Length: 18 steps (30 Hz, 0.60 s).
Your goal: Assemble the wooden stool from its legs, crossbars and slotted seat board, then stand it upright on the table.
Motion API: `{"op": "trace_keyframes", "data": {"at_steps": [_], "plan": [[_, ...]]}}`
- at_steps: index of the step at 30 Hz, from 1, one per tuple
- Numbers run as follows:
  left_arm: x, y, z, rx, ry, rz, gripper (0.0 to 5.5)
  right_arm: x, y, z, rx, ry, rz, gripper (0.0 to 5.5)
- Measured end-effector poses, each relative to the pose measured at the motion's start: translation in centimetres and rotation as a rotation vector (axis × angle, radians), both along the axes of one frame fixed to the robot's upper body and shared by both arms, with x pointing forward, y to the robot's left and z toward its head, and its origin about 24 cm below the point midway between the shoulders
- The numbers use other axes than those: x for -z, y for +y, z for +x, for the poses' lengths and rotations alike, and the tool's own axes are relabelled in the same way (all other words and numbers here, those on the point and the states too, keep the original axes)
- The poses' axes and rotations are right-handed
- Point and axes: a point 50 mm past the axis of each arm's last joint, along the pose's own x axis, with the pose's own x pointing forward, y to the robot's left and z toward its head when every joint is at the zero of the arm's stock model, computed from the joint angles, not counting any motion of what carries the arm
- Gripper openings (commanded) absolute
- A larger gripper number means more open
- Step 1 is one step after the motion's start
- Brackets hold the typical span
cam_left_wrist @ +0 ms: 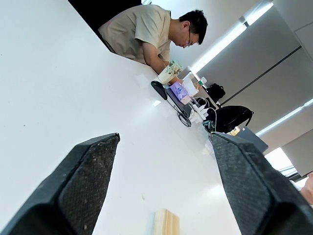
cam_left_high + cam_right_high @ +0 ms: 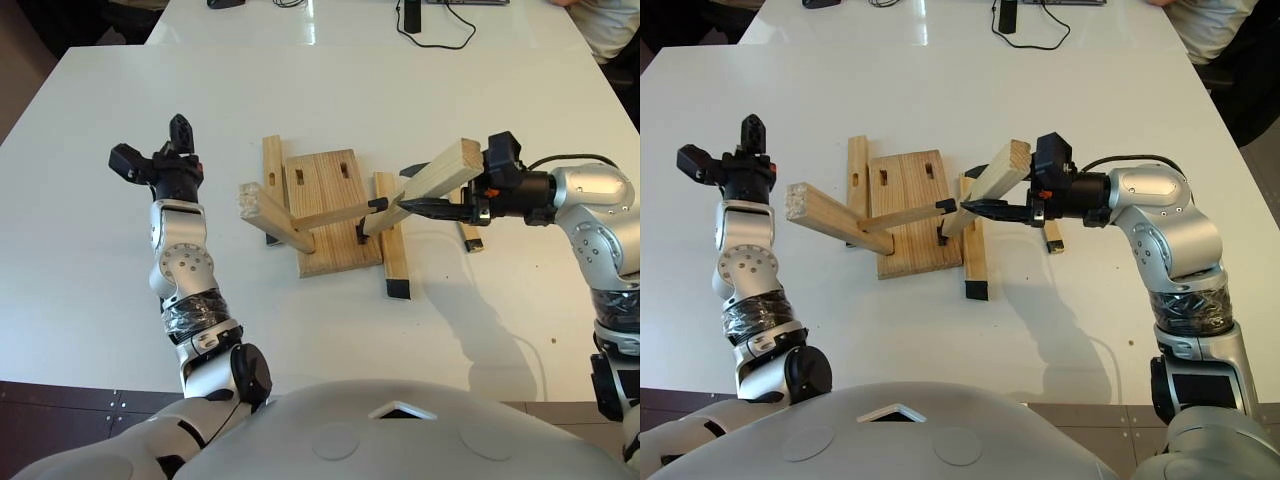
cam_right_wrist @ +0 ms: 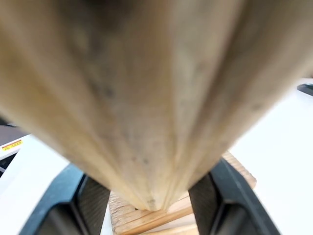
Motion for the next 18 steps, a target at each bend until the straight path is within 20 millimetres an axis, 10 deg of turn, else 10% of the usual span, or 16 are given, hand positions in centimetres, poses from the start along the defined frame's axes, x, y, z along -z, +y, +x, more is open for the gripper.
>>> {"op": "trace_keyframes", "data": {"at_steps": [18], "plan": [[0.42, 0.09, -0.61, 0.021, 0.024, 0.043, 3.46, 0.38, 0.13, -0.61, -0.146, -0.042, -0.053, 2.03]]}}
